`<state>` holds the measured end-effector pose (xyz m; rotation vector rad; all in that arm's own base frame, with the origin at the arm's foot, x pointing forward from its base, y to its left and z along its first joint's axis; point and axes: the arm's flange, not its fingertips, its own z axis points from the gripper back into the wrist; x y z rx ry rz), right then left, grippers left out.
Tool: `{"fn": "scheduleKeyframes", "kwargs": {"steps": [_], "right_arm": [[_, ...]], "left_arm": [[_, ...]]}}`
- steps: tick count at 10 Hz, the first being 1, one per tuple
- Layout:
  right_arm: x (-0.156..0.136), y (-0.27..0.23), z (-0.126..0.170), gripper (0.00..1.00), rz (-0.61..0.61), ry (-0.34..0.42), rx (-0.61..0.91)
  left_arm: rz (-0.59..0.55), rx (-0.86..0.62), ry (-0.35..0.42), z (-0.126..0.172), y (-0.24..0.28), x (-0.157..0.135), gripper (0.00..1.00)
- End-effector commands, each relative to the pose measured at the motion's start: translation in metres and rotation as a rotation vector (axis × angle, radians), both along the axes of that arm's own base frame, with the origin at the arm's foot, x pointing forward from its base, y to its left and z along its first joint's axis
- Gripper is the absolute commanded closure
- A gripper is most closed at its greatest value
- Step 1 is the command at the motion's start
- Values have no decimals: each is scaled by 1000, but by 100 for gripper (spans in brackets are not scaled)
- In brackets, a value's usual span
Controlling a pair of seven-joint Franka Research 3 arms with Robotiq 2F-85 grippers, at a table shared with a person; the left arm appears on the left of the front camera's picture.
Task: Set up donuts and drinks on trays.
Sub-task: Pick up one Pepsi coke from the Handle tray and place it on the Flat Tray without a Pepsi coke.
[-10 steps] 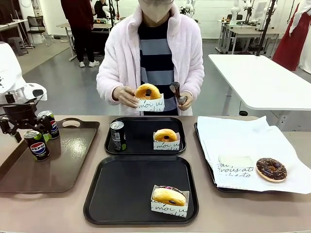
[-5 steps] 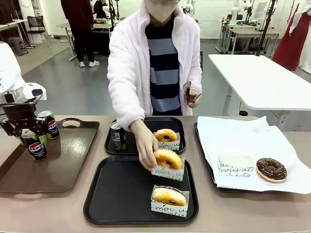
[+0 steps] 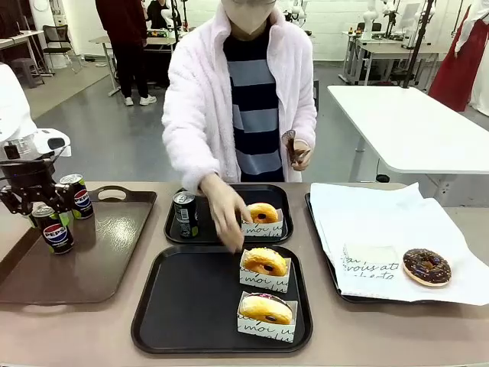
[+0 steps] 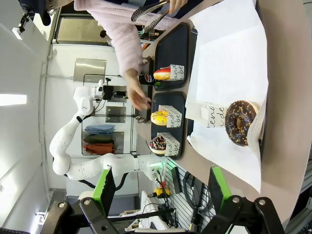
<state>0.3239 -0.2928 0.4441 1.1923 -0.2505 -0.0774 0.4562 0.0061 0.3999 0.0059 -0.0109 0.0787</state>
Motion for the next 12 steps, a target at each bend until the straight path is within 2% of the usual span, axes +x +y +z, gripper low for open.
{"fn": "scheduleKeyframes", "kwargs": {"steps": [1, 3, 5, 8, 9, 12], "right_arm": [[-1, 0, 1, 0, 0, 5, 7], [-1, 0, 1, 0, 0, 5, 7], [-1, 0, 1, 0, 0, 5, 7], [-1, 0, 1, 0, 0, 5, 7], [-1, 0, 1, 0, 0, 5, 7], [-1, 0, 1, 0, 0, 5, 7]], "left_arm": [[-4, -6, 23, 44, -5, -23, 100], [-74, -6, -20, 96, -7, -69, 100], [-96, -20, -62, 126, -3, -100, 100], [-105, -36, -105, 133, 11, -115, 100], [-89, -6, -67, 146, -1, -114, 100], [-89, -6, -67, 146, -1, -114, 100]]}}
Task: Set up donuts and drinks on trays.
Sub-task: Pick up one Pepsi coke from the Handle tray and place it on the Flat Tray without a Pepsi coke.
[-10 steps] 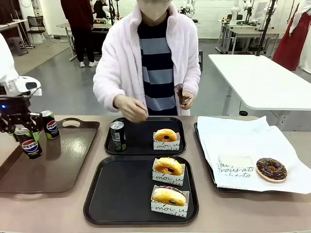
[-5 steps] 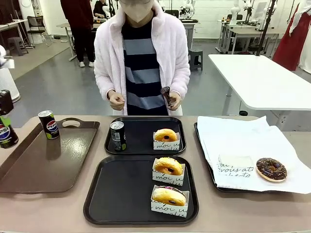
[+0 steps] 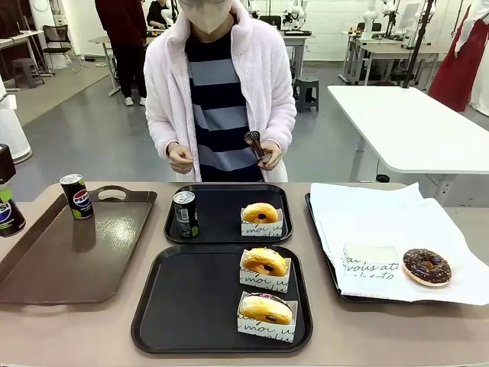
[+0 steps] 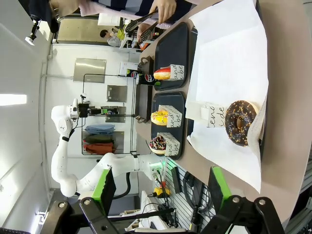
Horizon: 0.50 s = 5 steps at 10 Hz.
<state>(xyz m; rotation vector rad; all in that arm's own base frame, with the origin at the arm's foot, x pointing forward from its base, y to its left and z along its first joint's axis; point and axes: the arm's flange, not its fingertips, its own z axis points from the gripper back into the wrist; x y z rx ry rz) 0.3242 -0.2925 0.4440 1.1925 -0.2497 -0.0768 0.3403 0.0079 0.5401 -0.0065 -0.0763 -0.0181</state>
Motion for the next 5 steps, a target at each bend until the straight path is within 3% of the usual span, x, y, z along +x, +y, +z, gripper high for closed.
{"fn": "scheduleKeyframes", "kwargs": {"steps": [1, 2, 3, 5], "right_arm": [[-1, 0, 1, 0, -1, 5, 7], [-1, 0, 1, 0, -1, 5, 7], [-1, 0, 1, 0, -1, 5, 7], [-1, 0, 1, 0, -1, 5, 7]], "left_arm": [[8, 3, -2, 5, -3, 2, 100], [8, 3, -2, 5, -3, 2, 100], [0, 0, 1, 0, 0, 0, 41], [-45, 49, -82, -7, -36, -8, 41]]}}
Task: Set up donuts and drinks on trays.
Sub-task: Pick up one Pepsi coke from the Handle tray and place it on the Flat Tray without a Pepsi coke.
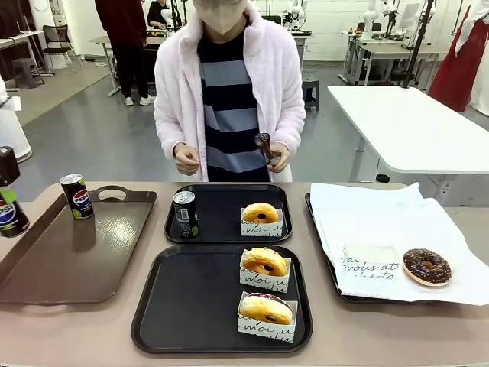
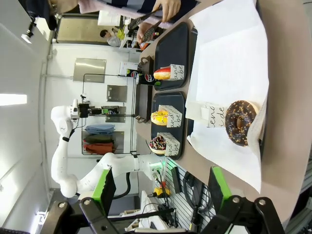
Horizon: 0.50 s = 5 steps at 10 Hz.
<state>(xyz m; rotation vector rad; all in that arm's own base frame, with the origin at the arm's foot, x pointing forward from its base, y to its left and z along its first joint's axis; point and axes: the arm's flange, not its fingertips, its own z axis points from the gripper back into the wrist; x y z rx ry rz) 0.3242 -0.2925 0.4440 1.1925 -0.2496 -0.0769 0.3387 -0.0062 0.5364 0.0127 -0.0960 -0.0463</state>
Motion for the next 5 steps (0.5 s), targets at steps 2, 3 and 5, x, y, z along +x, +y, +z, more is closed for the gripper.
{"fn": "scheduleKeyframes", "kwargs": {"steps": [2, 3, 5], "right_arm": [[-1, 0, 1, 0, -1, 5, 7], [-1, 0, 1, 0, -1, 5, 7], [-1, 0, 1, 0, -1, 5, 7]], "left_arm": [[-143, 74, -101, -7, -92, -12, 41], [-217, 97, -118, -8, -130, -16, 41], [-372, 142, -131, -15, -210, -18, 41]]}}
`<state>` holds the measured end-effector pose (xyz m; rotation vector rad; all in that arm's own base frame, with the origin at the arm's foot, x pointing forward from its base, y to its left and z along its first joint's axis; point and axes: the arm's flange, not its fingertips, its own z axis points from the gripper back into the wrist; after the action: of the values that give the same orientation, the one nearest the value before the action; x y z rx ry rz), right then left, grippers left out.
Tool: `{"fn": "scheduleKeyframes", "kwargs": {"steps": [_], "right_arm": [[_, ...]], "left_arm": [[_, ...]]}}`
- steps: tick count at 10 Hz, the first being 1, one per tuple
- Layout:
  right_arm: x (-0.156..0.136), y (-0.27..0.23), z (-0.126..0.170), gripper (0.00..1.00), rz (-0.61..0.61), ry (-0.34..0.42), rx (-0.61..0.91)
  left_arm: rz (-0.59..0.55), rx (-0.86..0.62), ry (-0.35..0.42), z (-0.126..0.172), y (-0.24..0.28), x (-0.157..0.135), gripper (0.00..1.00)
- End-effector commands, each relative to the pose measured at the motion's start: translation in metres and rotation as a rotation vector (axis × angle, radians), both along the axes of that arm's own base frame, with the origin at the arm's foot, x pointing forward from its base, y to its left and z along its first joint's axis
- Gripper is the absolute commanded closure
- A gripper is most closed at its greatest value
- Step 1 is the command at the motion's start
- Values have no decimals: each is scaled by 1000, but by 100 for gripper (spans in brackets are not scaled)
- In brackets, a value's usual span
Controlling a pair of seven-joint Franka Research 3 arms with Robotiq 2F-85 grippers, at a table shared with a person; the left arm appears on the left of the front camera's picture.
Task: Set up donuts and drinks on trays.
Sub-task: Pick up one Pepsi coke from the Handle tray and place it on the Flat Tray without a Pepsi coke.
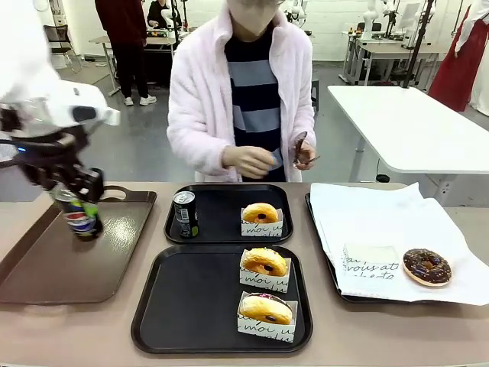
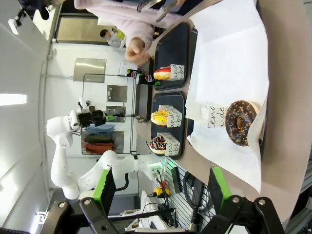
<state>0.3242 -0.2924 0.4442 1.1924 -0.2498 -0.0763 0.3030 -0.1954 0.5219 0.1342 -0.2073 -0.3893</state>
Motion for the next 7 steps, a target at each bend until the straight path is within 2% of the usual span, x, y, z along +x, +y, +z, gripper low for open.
{"fn": "scheduleKeyframes", "kwargs": {"steps": [1, 5, 7], "right_arm": [[-1, 0, 1, 0, -2, 5, 8], [-1, 0, 1, 0, -2, 5, 8], [-1, 0, 1, 0, -2, 5, 8]], "left_arm": [[-91, 19, 18, -7, -52, 22, 41], [-206, 22, 126, -42, -140, 35, 41], [-196, 21, 177, -55, -152, 45, 41]]}}
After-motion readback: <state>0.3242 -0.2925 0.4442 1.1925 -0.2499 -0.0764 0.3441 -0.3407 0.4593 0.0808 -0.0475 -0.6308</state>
